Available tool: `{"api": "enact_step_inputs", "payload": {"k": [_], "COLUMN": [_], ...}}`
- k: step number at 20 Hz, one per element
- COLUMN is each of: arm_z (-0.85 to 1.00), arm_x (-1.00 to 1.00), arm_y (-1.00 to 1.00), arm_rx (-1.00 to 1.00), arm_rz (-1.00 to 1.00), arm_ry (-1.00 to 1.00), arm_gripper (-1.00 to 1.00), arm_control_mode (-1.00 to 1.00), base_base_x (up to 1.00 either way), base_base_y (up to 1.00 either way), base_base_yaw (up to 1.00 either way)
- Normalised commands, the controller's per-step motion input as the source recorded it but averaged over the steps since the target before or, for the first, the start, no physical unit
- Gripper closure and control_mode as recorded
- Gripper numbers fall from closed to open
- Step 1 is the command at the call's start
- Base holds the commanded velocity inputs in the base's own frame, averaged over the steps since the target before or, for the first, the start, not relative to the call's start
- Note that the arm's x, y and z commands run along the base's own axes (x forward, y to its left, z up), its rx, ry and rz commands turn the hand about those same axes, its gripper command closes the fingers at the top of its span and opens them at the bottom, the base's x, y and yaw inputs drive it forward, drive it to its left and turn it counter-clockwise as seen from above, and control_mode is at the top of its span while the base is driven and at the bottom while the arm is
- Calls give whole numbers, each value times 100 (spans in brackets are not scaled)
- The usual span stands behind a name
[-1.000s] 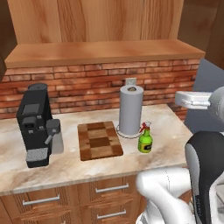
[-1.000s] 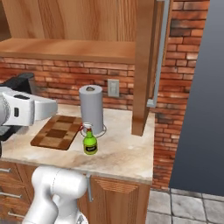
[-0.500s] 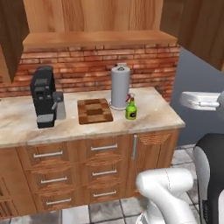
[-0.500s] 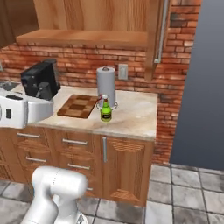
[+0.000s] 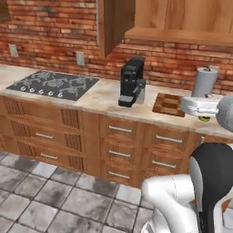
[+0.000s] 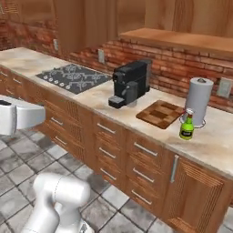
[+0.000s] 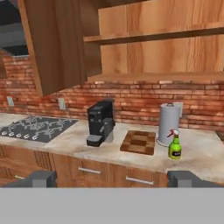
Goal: Grab the spray bottle from the cabinet, then place it next to the cutting board for sanitizing. Then grab the dish brush from the countertop next to the sink and place it next to the cutting board.
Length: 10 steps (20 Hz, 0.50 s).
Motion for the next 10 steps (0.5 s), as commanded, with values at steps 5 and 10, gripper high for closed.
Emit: {"api": "enact_step_inputs", "payload": {"k": [5, 10], "arm_z": [0, 0], "arm_x": [0, 0], "arm_y": [0, 0], "arm_rx": [0, 0], "arm_rz": [0, 0], "arm_ry": [0, 0], "arm_gripper": [-100, -100], "arm_control_mode": [100, 100], "base_base_x": [0, 0], "base_base_y": [0, 0], "base_base_yaw": [100, 100]}}
